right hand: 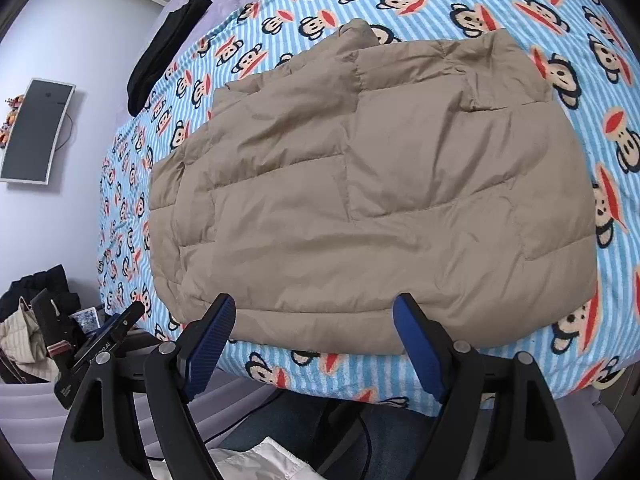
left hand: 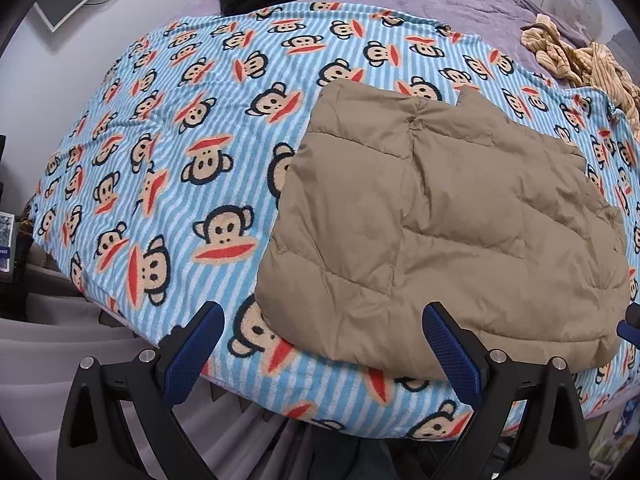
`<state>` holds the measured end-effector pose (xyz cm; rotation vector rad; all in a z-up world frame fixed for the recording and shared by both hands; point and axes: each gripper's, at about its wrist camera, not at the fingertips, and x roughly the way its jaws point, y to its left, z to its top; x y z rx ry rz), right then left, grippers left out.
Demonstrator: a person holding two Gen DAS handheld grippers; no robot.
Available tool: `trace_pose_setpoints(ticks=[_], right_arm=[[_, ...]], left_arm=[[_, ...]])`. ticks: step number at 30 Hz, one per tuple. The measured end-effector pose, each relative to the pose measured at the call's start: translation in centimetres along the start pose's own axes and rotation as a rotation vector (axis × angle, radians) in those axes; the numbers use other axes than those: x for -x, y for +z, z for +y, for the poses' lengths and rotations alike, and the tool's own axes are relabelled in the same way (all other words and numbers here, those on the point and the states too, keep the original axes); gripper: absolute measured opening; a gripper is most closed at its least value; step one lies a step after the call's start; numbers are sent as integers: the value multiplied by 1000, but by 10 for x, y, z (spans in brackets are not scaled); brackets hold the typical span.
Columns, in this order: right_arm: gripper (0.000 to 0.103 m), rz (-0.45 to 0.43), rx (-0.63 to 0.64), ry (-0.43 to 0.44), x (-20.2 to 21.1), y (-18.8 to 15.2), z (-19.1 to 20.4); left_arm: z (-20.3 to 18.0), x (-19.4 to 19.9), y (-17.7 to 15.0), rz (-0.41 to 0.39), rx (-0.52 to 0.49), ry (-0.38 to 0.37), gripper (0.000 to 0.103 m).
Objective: Fold large clothes
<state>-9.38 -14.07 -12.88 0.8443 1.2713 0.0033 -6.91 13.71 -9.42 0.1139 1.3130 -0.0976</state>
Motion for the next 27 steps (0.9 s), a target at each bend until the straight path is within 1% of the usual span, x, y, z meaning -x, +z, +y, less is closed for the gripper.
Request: trace_pose_setpoints(ticks=[2, 3, 4, 9, 14, 17, 24, 27], right_arm=[[84, -5, -3, -13, -6, 2, 6], [95, -15, -10, -19, -9, 4, 10], [103, -24, -18, -22, -12, 5, 14], [103, -61, -62, -40, -29, 7, 33], [103, -18, -110, -54, -53, 13, 47], [103, 16, -143, -33, -65, 13, 50], [103, 30, -165, -59, -82, 18, 57], [103, 40, -183, -65, -91, 21, 58]], left_arm=[[5, -8, 11, 9, -29, -39, 100], [6, -10, 15, 13, -47, -50, 100], [8, -13, 21, 16, -67, -62, 100], [16, -27, 48, 26, -136, -120, 100], [20, -48, 59, 59, -187, -145, 100], [23, -61, 59, 88, -185, -167, 100], [33, -84, 64, 127, -177, -252, 100], [36, -94, 66, 145, -182, -273, 100]])
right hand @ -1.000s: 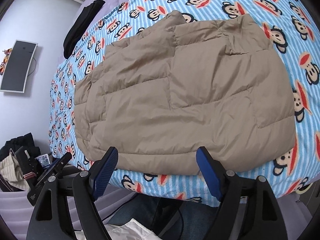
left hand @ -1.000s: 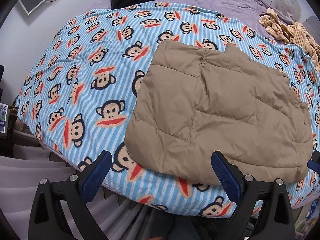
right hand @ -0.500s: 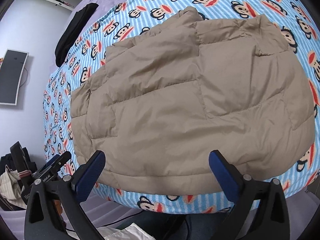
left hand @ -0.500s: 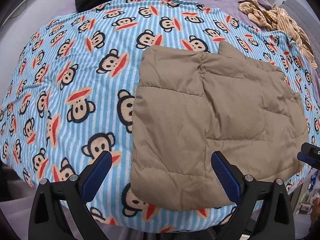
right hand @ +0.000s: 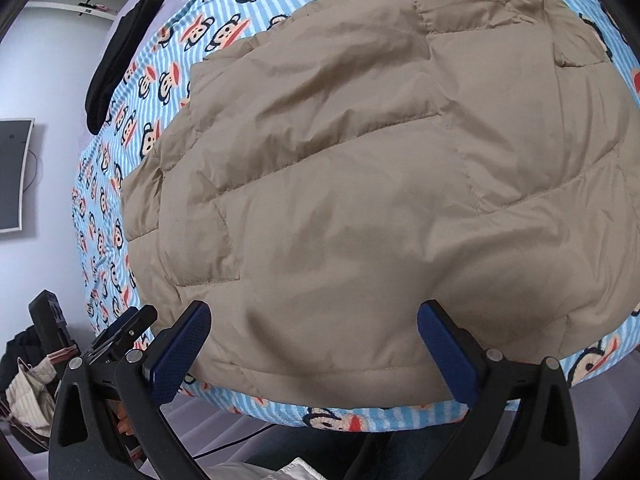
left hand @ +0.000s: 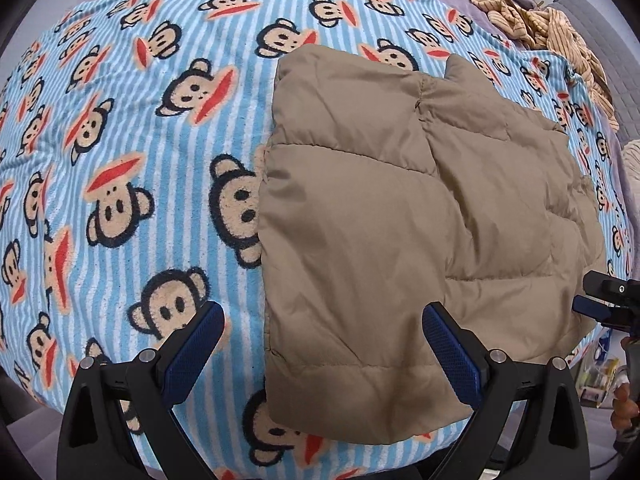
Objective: Fold large clothes
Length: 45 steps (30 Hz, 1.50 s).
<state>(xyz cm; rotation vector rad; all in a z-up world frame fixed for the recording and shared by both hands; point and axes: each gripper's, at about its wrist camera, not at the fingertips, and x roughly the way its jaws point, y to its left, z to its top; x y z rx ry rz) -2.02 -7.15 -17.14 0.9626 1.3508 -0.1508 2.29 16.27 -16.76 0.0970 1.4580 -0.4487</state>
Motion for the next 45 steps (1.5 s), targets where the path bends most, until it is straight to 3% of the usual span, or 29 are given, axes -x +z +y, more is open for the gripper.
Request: trace_pose_setpoints(ticks=[8, 12, 14, 17, 26, 27, 28, 29, 31, 33, 35, 36, 37, 39, 45], right_arm=[[100, -23, -23, -31, -7, 2, 2], [71, -29, -21, -80, -10, 4, -1], [62, -33, -18, -74, -9, 6, -3], [60, -30, -6, -71, -10, 8, -4], [60, -34, -11, -77, -19, 8, -4], [61, -34, -14, -75, -20, 8, -4], [62, -35, -18, -70, -21, 9, -4], [62, -32, -18, -71, -21, 10, -3], [62, -11, 1, -76, -21, 11, 1], [62, -6, 57, -70, -12, 11, 7], [60, -63, 138, -109, 5, 10, 14], [50, -95, 164, -122, 12, 11, 15], [31, -134, 188, -127, 19, 11, 15], [14, -169, 201, -126, 23, 18, 10], [11, -163, 224, -53, -17, 53, -8]], left_arm=[[18, -11, 13, -2, -31, -94, 100], [39, -16, 27, -7, -63, -163, 100], [51, -23, 33, 27, -52, -260, 100], [58, -45, 36, 114, -46, -421, 100], [-7, -91, 49, 225, -119, -626, 100], [-17, -95, 51, 229, -140, -611, 92], [-23, -97, 51, 232, -167, -593, 73], [-24, -97, 52, 240, -171, -605, 65], [-18, -91, 53, 243, -143, -660, 40], [-14, -81, 54, 235, -124, -672, 33], [-15, -69, 54, 228, -113, -667, 30], [-19, -60, 53, 219, -116, -664, 29], [-24, -51, 53, 202, -126, -669, 29], [-39, -29, 51, 175, -148, -655, 29], [-116, 36, 44, 99, -178, -587, 29]])
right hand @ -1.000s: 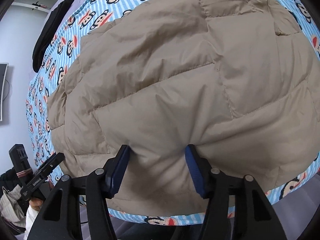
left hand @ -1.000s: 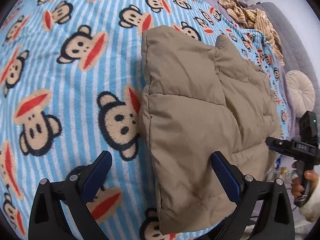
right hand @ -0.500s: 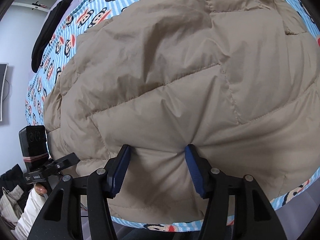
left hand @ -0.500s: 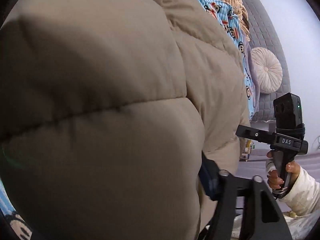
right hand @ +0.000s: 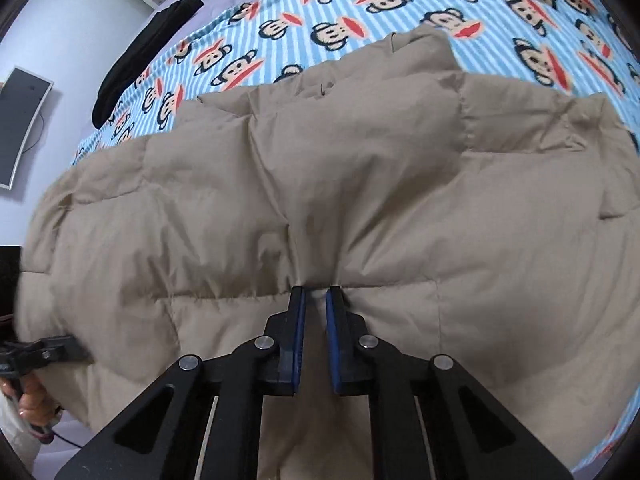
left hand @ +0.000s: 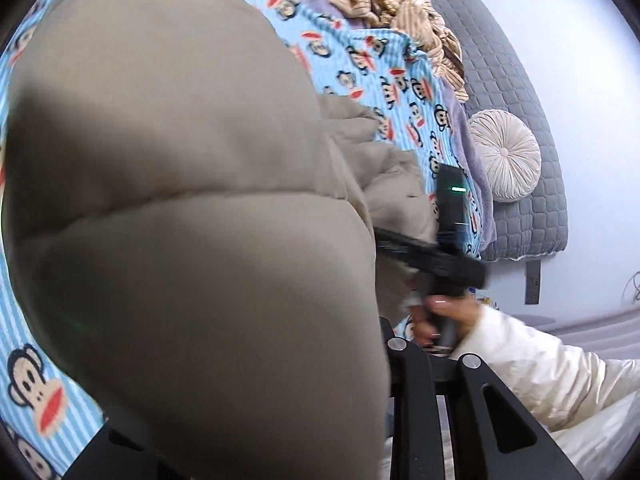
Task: Fold large clothes
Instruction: 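Grasp the folded jacket with both tools and lift it off the blanket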
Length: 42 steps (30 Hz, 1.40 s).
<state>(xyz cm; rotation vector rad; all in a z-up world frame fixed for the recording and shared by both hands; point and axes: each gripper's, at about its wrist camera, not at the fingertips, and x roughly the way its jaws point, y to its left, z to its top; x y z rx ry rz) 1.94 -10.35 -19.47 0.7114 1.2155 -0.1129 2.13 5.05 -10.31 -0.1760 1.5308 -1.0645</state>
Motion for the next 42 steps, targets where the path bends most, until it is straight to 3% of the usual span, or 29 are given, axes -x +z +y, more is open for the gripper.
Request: trace_pose_setpoints(ticks=[7, 8, 10, 12, 15, 18, 21, 23, 25, 26, 29, 31, 32, 34, 37, 39, 40, 41, 42], right_arm=[[6, 47, -70, 179, -35, 6, -36], [5, 50, -80, 206, -37, 5, -41], [3, 56, -105, 251, -40, 5, -50], [2, 74, -134, 303, -41, 7, -60], [2, 98, -166, 339, -26, 8, -72], [7, 47, -206, 361, 10, 1, -101], [8, -15, -267, 344, 49, -15, -140], [15, -39, -310, 325, 69, -32, -164], [56, -64, -364, 290, 91, -54, -186], [61, -83, -385, 277, 101, -66, -193], [61, -142, -429, 224, 133, -100, -206], [62, -200, -450, 240, 157, -121, -207], [65, -224, -448, 261, 164, -127, -202], [85, -257, -406, 299, 181, -137, -187], [85, -220, -328, 339, 181, -136, -173], [85, -190, -289, 286, 167, -125, -164], [80, -180, -279, 225, 157, -116, -156], [68, -191, -279, 171, 154, -113, -154], [29, -215, -282, 140, 154, -109, -155]], left_arm=[[-113, -54, 26, 56, -66, 152, 32], [-129, -65, 30, 70, -95, 175, 36], [-151, -81, 35, 94, -149, 178, 61], [-171, -94, 40, 134, -188, 152, 72], [-193, -111, 48, 188, -231, 83, 73], [-204, -131, 56, 250, -233, -1, 73], [-213, -160, 64, 268, -234, -75, 87], [-220, -186, 70, 265, -227, -71, 87], [-223, -213, 78, 256, -213, -34, 87], [-227, -227, 85, 251, -208, -12, 87], [-237, -260, 89, 233, -234, 74, 87], [-244, -273, 74, 224, -287, 125, 87], [-230, -274, 76, 221, -316, 149, 87], [-231, -288, 84, 205, -374, 204, 87], [-244, -267, 89, 123, -434, 243, 87], [-244, -233, 87, 19, -477, 262, 87], [-245, -221, 90, -41, -493, 295, 87], [-240, -201, 87, -115, -508, 353, 87], [-231, -183, 85, -176, -517, 413, 87]])
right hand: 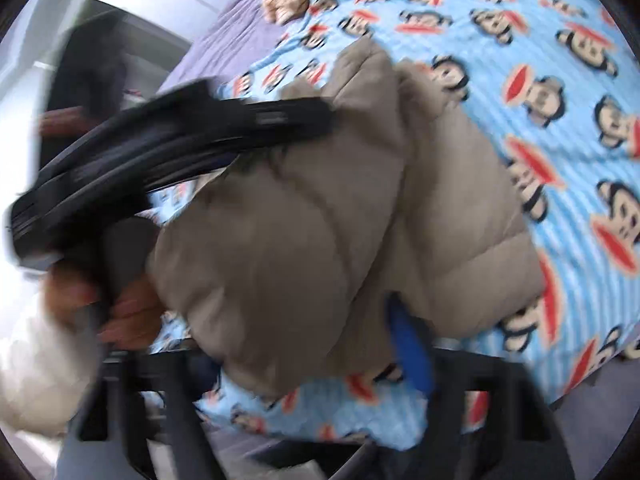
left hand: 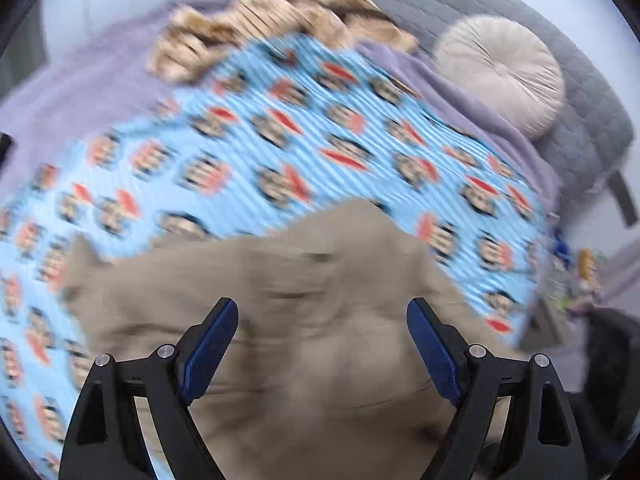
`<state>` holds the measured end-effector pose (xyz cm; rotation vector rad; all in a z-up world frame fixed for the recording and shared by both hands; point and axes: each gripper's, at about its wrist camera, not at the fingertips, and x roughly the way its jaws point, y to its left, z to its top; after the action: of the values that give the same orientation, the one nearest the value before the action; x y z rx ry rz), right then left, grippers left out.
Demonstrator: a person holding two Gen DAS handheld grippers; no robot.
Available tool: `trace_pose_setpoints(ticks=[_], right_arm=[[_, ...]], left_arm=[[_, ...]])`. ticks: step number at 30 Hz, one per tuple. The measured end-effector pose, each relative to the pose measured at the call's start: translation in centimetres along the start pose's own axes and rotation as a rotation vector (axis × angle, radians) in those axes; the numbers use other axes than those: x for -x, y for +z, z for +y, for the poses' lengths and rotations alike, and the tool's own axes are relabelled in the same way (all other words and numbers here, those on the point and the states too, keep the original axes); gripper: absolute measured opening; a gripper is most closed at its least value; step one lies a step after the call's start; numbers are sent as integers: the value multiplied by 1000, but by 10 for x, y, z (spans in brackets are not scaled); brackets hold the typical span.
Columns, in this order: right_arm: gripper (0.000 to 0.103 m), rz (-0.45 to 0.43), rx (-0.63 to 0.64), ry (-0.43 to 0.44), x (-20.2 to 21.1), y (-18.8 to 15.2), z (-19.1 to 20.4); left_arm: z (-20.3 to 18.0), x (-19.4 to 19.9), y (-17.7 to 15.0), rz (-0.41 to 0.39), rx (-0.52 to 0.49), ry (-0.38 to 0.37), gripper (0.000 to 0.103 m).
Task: Fold large clothes
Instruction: 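Grasp the folded jacket with both tools and lift it off the blanket, then lower the beige jacket bundle onto the blanket and open both tools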
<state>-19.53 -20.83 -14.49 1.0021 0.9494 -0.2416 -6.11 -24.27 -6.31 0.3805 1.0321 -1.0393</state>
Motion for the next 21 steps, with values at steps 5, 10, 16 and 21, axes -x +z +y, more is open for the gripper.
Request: trace_pose_setpoints(ticks=[5, 10, 16, 21], right_arm=[[18, -93, -59, -56, 10, 5, -18], [18, -74, -181, -63, -1, 6, -48], [18, -41, -335, -81, -18, -19, -100], [15, 41, -422, -9, -25, -19, -127]], left_arm=[[63, -27, -11, 37, 82, 205, 87], [28, -80, 1, 18, -6, 223, 87], [-29, -126, 17, 53, -77, 176, 87], [-32, -135, 16, 81, -76, 182, 87]])
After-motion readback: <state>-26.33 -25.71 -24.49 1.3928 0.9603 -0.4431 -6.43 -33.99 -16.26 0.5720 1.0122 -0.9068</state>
